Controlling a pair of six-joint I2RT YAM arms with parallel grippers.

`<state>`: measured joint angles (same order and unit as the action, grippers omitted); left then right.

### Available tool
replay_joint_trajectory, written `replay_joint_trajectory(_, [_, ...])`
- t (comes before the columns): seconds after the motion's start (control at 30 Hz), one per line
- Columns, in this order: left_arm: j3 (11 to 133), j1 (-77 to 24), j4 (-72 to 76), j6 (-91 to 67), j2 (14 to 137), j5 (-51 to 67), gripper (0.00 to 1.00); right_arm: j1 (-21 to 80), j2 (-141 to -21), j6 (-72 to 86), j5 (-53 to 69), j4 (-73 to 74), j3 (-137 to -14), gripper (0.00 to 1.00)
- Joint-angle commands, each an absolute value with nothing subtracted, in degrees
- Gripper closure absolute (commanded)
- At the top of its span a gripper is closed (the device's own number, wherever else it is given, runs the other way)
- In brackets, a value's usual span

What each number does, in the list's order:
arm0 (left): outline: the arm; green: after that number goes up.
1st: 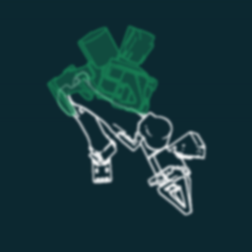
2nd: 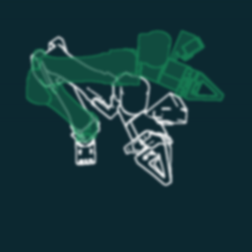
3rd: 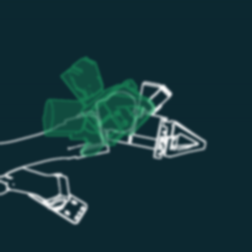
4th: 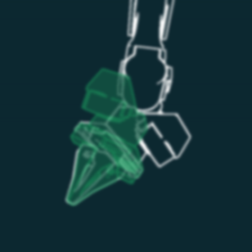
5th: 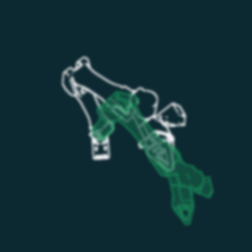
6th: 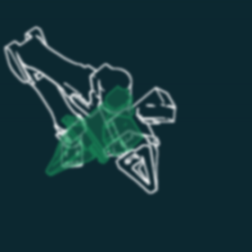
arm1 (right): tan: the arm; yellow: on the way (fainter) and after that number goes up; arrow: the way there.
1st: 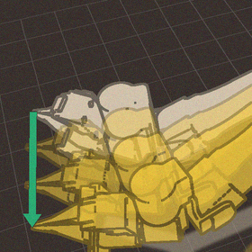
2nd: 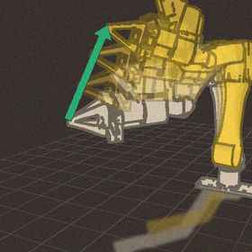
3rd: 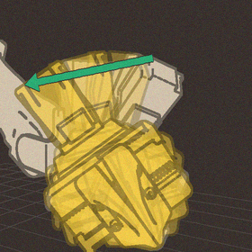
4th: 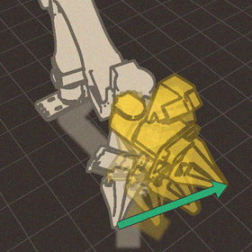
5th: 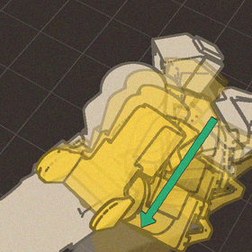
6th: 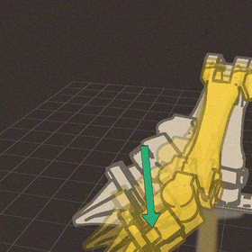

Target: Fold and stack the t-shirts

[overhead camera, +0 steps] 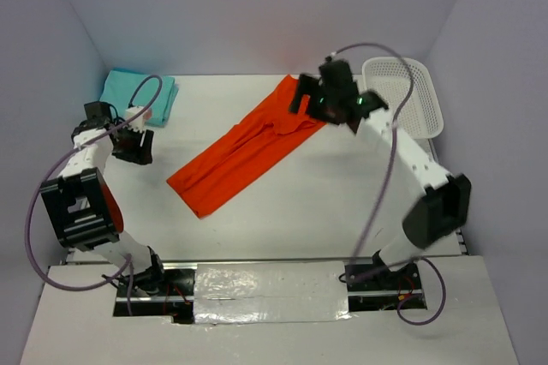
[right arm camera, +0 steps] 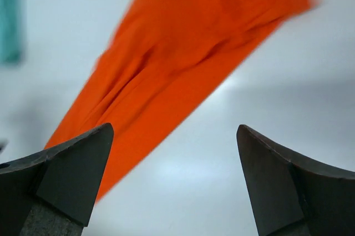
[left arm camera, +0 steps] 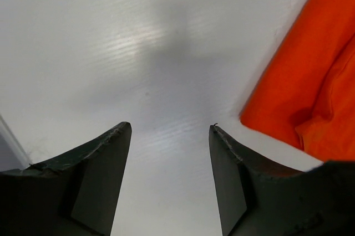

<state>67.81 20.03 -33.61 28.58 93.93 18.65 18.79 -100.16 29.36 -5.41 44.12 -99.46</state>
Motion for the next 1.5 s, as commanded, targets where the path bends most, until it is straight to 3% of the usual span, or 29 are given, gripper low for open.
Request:
replay_joint_trajectory(0.0, [64.71,21.35,-36.30,30.23,84.24,20.75,0.30,30.73,-87.59,41.36,2.78,28.97,-76.52,0.00])
replay_joint_trajectory(0.07, [63.11,21.97,-36.65,30.85,80.70,19.43,0.30,37.14,-85.70,53.18,3.78,15.99,-64.40,0.00])
replay_joint_trajectory(0.13, [62.14,22.41,-36.91,30.15,76.83,18.29,0.29,45.59,-88.32,60.61,4.39,10.66,-61.27,0.00])
replay_joint_trajectory(0.23, [62.40,22.76,-38.84,29.36,74.19,18.54,0.29,54.12,-95.61,70.56,4.04,3.72,-63.44,0.07])
replay_joint_trajectory(0.3, [62.14,22.68,-39.11,29.18,72.52,19.16,0.29,57.64,-102.35,74.61,5.09,2.64,-66.78,0.17])
replay_joint_trajectory(0.43, [61.52,22.68,-38.41,29.44,71.72,19.69,0.29,60.20,-110.73,84.18,7.82,0.19,-70.75,0.29])
replay_joint_trajectory(0.7, [60.82,22.85,-36.39,30.49,71.98,20.91,0.29,63.54,-121.19,107.12,8.53,-8.62,-68.81,0.29])
replay_joint_trajectory(0.87, [62.48,22.94,-36.04,31.20,72.77,20.39,0.29,62.85,-122.96,111.88,7.29,-8.26,-67.59,0.30])
replay_joint_trajectory(1.07, [66.53,22.85,-37.79,30.15,74.00,23.55,0.29,60.21,-121.55,113.03,5.72,-8.09,-64.25,0.38])
replay_joint_trajectory(1.23, [66.71,22.85,-37.53,30.41,74.44,24.96,0.29,59.50,-123.13,112.50,7.12,-8.35,-64.25,0.72])
replay_joint_trajectory(1.27, [66.88,22.85,-37.62,30.67,74.62,25.13,0.29,59.50,-123.31,112.50,7.38,-9.83,-63.55,0.81])
replay_joint_trajectory(1.3, [66.97,22.85,-37.79,30.67,75.05,25.22,0.29,59.24,-123.48,112.41,7.82,-10.54,-63.02,1.00])
replay_joint_trajectory(1.47, [68.11,22.68,-39.54,31.72,77.60,30.99,0.33,58.01,-119.19,107.25,7.38,-10.46,-55.05,1.00])
